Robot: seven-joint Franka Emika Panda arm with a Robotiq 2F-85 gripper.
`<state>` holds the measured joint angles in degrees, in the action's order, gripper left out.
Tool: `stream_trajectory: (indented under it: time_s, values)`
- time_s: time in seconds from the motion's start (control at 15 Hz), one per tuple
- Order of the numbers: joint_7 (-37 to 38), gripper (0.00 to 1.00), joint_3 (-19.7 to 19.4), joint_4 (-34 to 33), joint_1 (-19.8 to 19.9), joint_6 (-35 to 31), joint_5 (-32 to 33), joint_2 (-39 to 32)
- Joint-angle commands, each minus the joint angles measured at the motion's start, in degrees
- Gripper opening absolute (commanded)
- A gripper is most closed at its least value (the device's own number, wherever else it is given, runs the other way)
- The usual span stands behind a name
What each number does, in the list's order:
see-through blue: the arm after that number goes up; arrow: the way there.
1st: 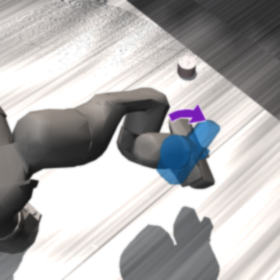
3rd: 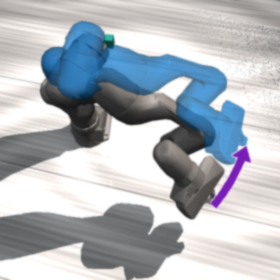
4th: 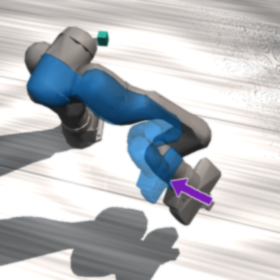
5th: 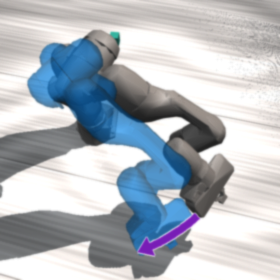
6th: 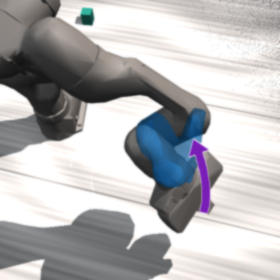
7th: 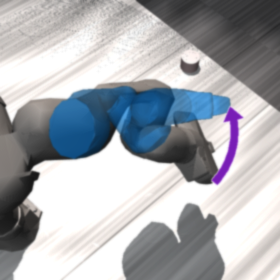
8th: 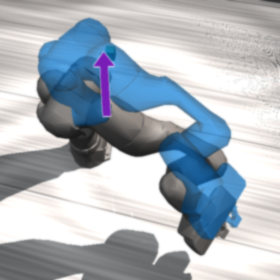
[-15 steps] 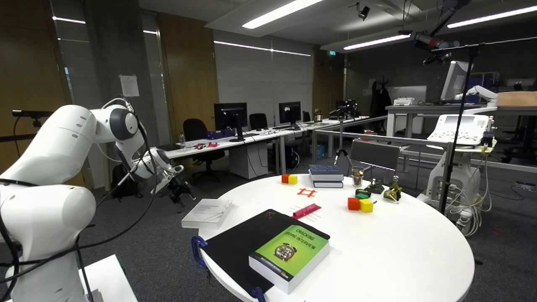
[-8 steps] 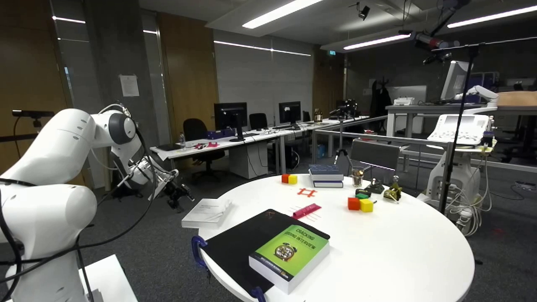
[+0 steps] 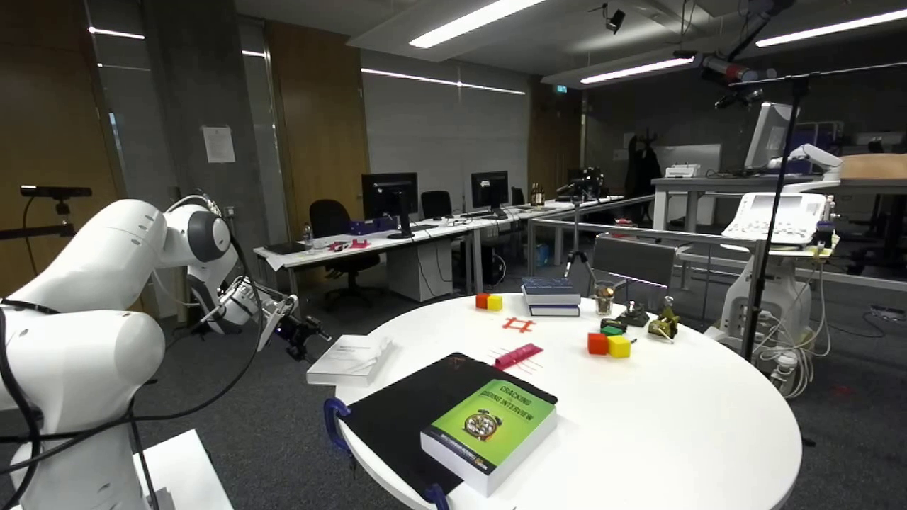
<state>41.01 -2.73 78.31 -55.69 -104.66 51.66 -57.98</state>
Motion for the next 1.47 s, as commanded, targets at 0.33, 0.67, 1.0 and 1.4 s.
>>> stream_trajectory:
  time_s: [0.33,0.67,1.0,1.4]
  values:
    - [1.2,1.0,-1.2,-13.3,-1.1,7.9,7.7,-9.7]
    - [2.6,1.0,-1.5,-19.7,-1.0,10.2,9.0,-14.6]
    - [4.1,1.0,-2.7,-24.7,-1.4,10.8,9.8,-18.7]
    - [3.6,1.0,-5.1,-27.2,-2.6,10.8,11.1,-21.8]
